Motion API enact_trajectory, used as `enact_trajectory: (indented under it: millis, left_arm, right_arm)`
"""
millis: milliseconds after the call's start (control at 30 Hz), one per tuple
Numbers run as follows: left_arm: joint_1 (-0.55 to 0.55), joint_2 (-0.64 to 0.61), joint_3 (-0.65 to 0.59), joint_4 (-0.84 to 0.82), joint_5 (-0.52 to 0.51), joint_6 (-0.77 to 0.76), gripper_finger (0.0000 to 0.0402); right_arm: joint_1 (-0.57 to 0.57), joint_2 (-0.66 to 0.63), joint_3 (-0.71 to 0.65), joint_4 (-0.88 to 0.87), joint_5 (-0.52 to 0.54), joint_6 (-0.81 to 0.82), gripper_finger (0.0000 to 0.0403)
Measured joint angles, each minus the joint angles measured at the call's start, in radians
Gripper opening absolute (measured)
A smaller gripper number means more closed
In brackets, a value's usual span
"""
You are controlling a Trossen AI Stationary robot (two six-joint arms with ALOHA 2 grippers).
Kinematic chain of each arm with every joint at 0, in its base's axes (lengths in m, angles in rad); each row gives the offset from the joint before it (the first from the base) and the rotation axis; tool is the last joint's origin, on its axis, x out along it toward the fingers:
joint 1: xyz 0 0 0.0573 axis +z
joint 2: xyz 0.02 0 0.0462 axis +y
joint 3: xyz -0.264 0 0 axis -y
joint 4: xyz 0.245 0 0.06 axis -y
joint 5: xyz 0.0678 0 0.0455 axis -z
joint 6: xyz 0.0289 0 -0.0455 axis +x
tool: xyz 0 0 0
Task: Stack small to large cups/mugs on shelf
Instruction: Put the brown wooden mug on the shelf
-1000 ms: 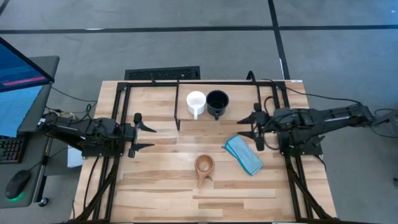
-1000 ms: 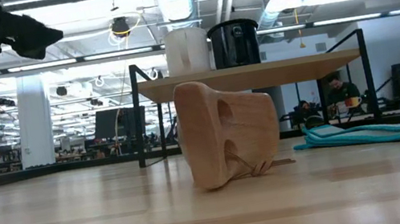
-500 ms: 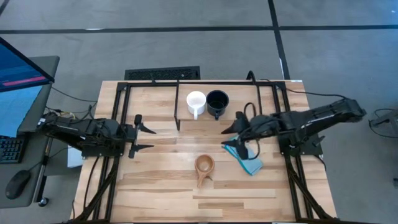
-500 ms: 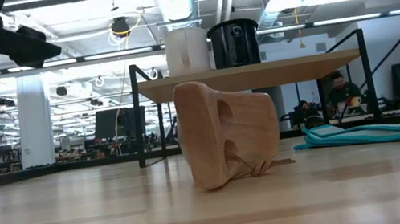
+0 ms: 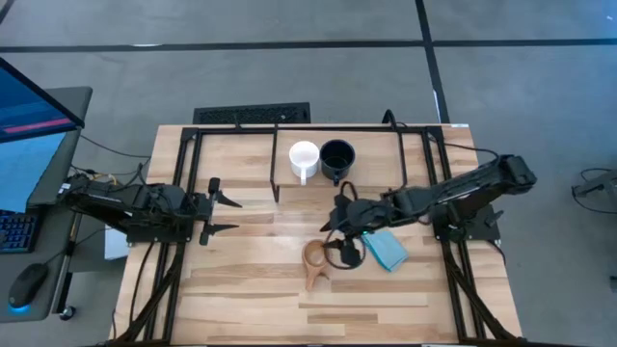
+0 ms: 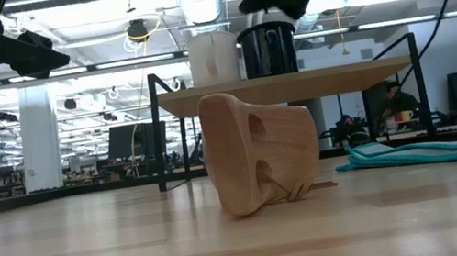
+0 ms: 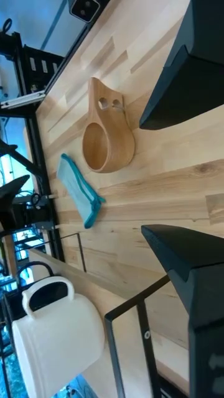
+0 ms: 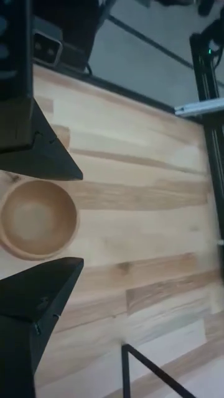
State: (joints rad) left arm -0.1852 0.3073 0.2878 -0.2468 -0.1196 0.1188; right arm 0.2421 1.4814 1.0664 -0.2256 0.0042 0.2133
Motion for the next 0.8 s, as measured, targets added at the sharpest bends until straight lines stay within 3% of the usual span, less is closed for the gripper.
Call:
enact_trajectory:
  millis: [200,433,800]
  left_arm:
    - [0.000,0.000,0.000,-0.054,0.000,-0.007,0.0254]
    - [0.000,0.000,0.000,-0.088,0.000,-0.026,0.0254]
    - [0.000,0.000,0.000,-0.094,0.000,-0.027,0.0254]
  right_arm:
    - [-0.020,0.092,0.054,-0.011,0.001,0.031,0.0235]
    - [-0.035,0.181,0.112,-0.153,0.002,0.105,0.0235]
    - [-0.037,0.280,0.117,-0.208,0.006,0.198,0.0235]
